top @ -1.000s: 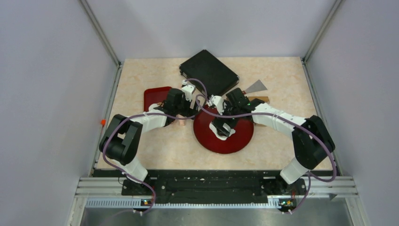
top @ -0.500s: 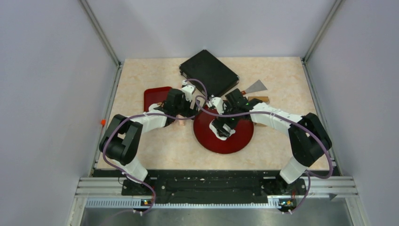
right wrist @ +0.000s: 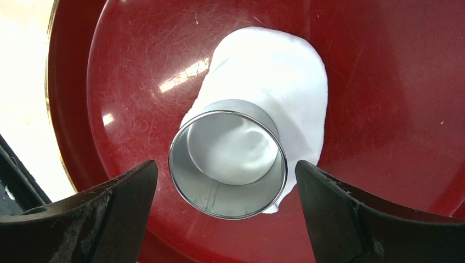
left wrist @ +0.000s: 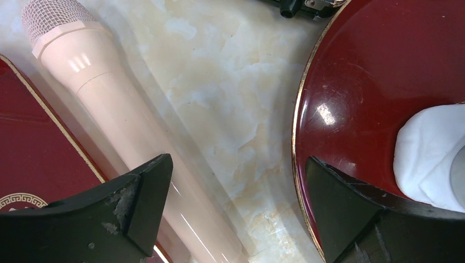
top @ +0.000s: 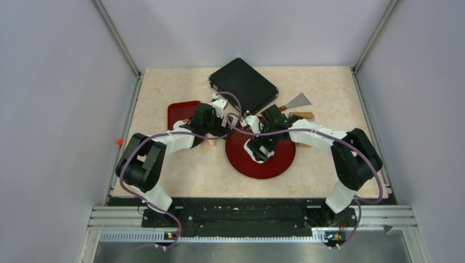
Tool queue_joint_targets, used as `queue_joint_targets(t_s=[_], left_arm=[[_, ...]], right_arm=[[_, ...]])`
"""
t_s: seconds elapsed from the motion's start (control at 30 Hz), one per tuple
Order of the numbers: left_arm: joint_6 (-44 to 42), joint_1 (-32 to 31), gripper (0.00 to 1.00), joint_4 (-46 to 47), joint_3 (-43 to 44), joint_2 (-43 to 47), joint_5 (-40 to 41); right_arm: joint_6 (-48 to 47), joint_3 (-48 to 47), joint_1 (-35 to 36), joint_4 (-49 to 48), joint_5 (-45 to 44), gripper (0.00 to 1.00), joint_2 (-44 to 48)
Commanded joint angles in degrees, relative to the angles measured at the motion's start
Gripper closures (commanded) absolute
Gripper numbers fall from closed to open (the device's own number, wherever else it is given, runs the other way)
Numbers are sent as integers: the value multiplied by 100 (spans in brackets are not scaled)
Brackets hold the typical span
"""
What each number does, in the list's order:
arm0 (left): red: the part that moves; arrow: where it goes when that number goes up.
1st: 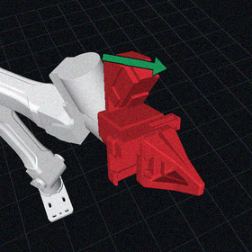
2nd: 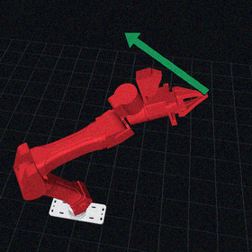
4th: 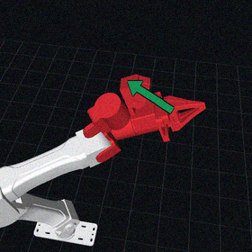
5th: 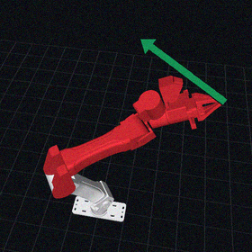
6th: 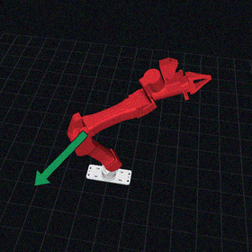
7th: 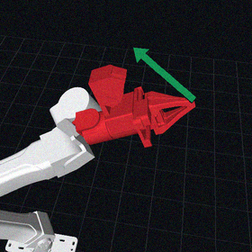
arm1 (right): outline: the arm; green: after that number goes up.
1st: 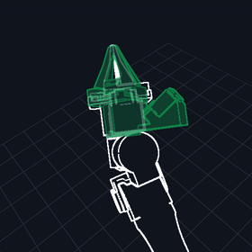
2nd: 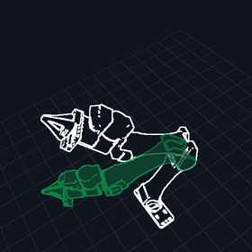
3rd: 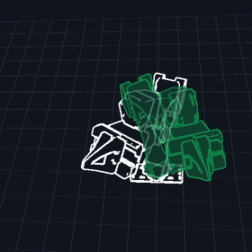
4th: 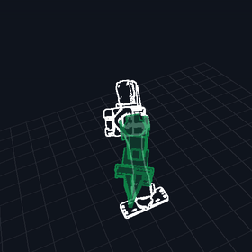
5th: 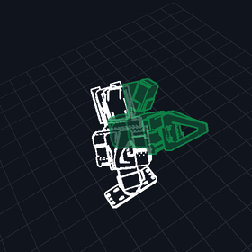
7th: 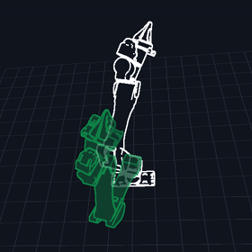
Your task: Roll out the dumpling wrappers from the dough
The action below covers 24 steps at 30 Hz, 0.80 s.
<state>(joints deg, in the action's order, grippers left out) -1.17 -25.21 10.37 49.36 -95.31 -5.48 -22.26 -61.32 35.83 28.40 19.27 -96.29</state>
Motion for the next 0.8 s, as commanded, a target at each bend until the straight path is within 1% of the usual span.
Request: queue_joint_targets(t_s=[0.0, 0.27, 0.37, 0.77], left_arm=[[56, -18, 4, 282, -72, 177, 22], [48, -11, 4, 296, -85, 185, 16], [51, -17, 4, 298, -83, 189, 7], [48, -16, 4, 313, -90, 201, 8]], right_arm=[[52, -311, -29, -29, 94, 5, -37], [82, -358, -32, -22, 130, 5, -83], [73, -364, -32, 7, 123, 7, -135], [21, -392, -32, 66, 60, 35, -286]])
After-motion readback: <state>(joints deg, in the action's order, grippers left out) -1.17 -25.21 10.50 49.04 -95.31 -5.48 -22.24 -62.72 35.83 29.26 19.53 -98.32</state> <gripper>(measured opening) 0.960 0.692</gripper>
